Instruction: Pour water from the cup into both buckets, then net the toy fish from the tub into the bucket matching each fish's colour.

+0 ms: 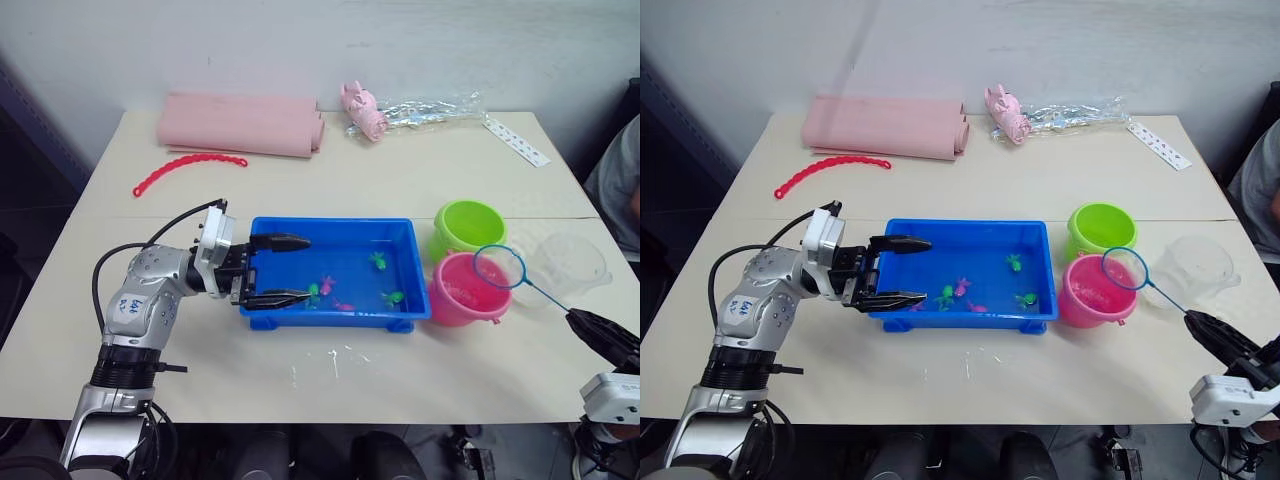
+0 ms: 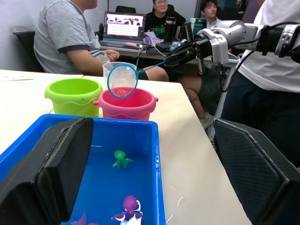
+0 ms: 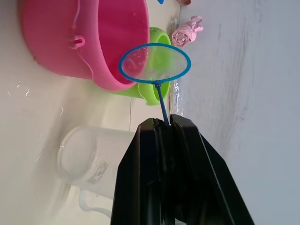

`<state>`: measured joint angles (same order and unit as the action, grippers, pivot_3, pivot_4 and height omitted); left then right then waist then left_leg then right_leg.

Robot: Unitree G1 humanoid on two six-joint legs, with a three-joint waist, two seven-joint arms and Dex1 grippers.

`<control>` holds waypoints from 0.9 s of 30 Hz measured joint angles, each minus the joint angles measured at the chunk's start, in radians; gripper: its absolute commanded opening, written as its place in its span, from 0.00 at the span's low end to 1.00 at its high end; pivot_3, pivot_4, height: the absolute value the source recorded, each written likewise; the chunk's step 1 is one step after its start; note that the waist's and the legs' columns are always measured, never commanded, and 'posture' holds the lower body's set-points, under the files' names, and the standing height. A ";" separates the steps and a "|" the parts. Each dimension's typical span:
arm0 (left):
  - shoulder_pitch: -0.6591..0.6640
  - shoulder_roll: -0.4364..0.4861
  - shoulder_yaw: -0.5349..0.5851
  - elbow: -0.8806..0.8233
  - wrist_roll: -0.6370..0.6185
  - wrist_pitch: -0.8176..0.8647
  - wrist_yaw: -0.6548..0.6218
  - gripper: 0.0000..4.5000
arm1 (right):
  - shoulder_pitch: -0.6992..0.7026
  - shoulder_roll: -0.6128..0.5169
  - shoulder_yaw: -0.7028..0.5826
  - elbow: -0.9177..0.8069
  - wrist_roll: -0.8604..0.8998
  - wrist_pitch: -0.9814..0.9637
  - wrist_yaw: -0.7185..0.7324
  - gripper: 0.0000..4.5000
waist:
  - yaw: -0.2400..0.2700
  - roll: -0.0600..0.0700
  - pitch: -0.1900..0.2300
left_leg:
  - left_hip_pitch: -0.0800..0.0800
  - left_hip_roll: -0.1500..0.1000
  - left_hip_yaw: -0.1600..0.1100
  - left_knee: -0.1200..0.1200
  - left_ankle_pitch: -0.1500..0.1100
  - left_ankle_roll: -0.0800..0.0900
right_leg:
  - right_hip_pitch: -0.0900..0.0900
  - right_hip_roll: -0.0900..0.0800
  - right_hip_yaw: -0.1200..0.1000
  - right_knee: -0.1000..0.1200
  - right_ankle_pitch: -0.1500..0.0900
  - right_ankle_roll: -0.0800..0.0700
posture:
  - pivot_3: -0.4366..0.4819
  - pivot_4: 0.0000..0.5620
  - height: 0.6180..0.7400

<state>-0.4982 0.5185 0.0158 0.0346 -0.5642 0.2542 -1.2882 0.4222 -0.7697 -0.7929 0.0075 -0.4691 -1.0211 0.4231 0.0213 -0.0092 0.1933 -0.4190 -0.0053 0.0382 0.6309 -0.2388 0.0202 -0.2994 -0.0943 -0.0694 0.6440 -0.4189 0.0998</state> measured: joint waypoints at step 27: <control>0.150 0.198 0.158 0.021 0.012 -0.068 -0.024 0.99 | -0.438 -0.319 0.552 -0.284 0.997 0.976 0.481 0.00 | -0.023 0.002 0.001 | 0.012 0.001 -0.001 -0.003 -0.003 0.001 | 0.013 0.000 -0.002 -0.007 0.000 0.000 | 0.48 0.27 1.00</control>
<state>-0.3477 0.7168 0.1738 0.0560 -0.5524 0.1862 -1.3119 -0.0157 -1.0889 -0.2404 -0.2763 0.5276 -0.0446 0.9044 -0.0018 -0.0075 0.1948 -0.4070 -0.0042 0.0369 0.6281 -0.2414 0.0214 -0.2862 -0.0948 -0.0709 0.6372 -0.4190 0.0995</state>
